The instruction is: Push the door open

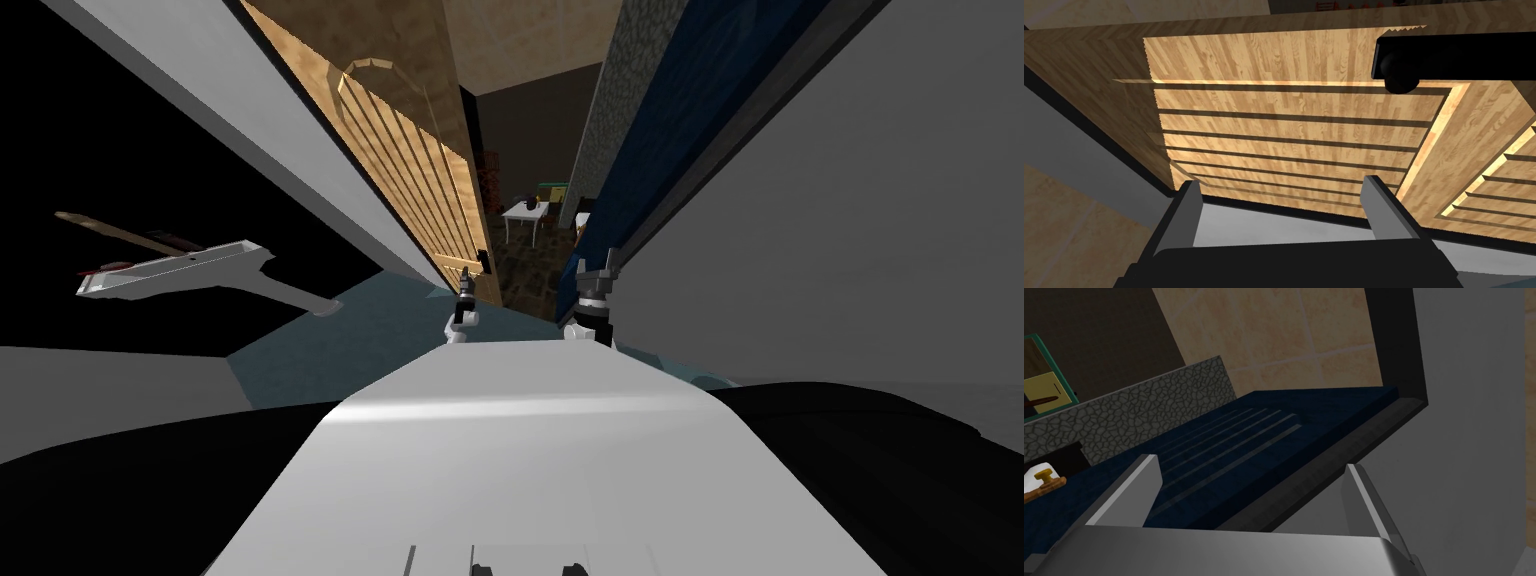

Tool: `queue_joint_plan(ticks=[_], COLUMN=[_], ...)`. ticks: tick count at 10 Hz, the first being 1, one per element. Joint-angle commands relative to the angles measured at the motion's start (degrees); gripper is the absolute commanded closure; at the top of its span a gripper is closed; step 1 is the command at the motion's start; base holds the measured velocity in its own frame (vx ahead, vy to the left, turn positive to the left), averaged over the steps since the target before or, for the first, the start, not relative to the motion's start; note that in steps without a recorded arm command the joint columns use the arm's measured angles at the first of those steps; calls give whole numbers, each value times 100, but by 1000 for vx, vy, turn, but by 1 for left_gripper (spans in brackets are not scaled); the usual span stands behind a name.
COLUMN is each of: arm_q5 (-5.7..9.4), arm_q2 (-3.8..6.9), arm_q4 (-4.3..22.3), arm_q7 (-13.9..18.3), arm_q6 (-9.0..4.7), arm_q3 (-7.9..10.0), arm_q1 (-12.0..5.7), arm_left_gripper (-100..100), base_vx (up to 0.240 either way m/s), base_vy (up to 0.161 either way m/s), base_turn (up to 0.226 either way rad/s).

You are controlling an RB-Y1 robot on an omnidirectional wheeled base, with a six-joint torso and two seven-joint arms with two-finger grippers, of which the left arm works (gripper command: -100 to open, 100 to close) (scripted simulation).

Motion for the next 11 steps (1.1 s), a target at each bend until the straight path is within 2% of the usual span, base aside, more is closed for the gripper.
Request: queue_joint_plan(ticks=[1,10,11], arm_q5=[7,-15,-20], arm_q2=[16,-111,-149], arm_q4=[274,1546,1797], arm_q7=[22,18,17], arm_q6=[22,137,160], arm_q3=[19,57,65], arm_q1=[-173,-953,-1107], arm_left_gripper=[-100,-100,-100], base_vx=[27,32,41], base_vy=[124,130,180], base_turn=[-138,-127,-207])
